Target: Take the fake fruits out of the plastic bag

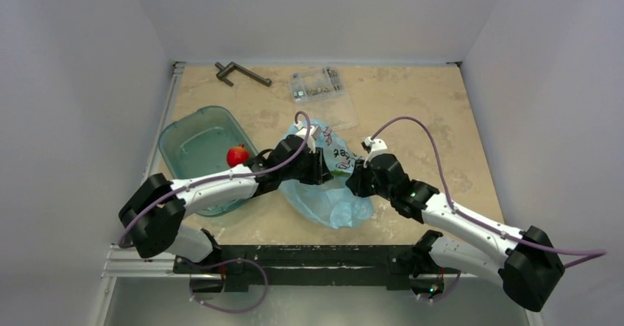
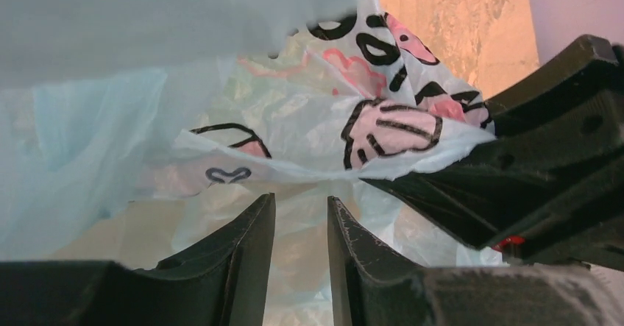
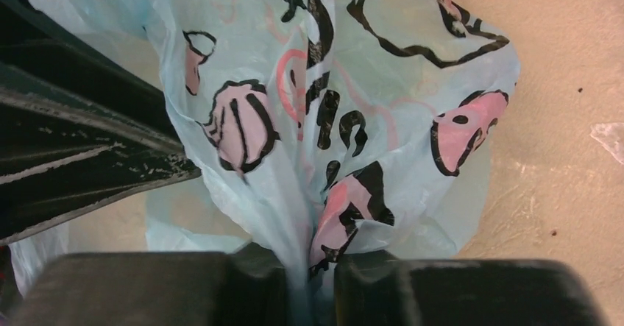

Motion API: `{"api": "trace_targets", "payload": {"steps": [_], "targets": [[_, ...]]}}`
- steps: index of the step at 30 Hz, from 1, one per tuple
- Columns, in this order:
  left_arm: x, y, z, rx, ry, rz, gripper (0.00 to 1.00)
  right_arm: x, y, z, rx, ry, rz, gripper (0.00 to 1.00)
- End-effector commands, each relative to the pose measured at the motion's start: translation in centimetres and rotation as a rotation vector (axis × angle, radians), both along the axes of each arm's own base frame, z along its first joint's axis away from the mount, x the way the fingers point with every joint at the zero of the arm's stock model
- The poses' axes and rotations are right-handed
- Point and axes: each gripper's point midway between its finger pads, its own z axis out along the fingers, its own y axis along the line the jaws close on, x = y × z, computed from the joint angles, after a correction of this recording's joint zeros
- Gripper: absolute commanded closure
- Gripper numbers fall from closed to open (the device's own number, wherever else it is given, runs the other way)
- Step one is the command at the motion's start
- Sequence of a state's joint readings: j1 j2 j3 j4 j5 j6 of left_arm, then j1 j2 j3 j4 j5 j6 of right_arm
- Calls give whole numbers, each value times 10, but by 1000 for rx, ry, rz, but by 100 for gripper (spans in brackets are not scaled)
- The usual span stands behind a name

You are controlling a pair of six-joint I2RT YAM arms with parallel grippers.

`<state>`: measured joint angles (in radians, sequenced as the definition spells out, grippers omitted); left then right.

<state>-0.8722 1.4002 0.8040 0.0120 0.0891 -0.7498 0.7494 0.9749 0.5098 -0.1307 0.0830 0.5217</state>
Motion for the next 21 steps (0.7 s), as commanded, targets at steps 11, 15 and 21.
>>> {"api": "trace_targets", "payload": {"steps": [11,15,21], "targets": [[45,-35,5,79,-17,7,50,-29,-21,-54,-84,282,-221,22],[67,-38,-2,110,-18,11,48,-42,-21,-84,-139,307,-297,22],[82,-24,20,120,-55,30,48,-48,-6,-82,-171,280,-239,21]]}}
